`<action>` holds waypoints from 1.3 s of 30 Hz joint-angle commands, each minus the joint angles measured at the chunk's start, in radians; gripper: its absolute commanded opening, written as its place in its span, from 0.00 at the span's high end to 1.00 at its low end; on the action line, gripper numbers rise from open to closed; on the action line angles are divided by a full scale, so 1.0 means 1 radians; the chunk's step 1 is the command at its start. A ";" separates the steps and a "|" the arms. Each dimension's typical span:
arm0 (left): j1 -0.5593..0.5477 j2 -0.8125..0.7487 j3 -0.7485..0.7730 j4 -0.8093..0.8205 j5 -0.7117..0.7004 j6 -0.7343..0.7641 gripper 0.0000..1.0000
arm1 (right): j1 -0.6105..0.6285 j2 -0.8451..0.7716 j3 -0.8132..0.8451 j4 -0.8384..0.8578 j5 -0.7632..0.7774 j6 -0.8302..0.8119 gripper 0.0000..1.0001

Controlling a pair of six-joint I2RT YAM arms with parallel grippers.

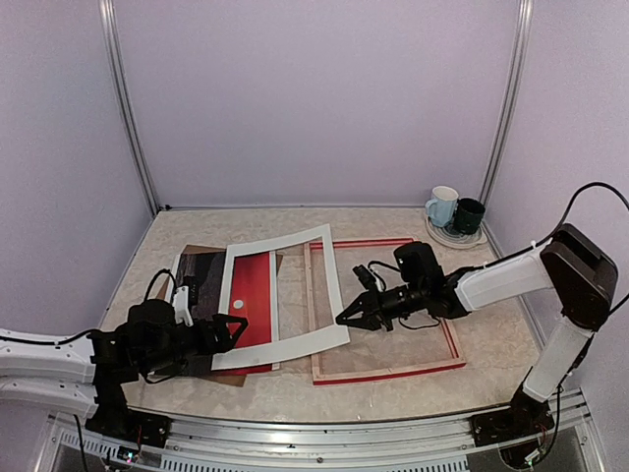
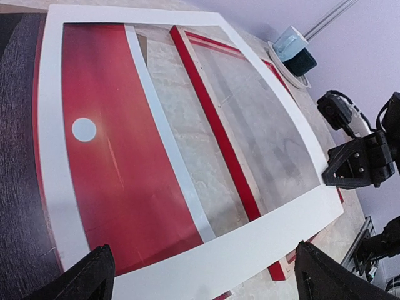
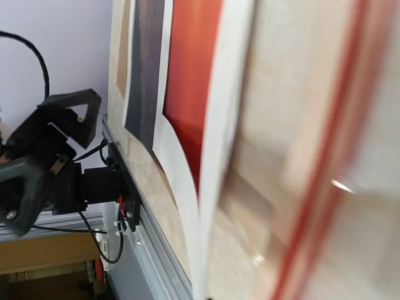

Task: Put the photo into the frame
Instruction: Adjust the frame body at the center of the board.

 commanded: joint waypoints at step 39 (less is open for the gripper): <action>-0.007 0.298 0.078 0.185 0.074 0.044 0.01 | -0.445 -0.532 -0.114 -1.053 0.383 -0.616 1.00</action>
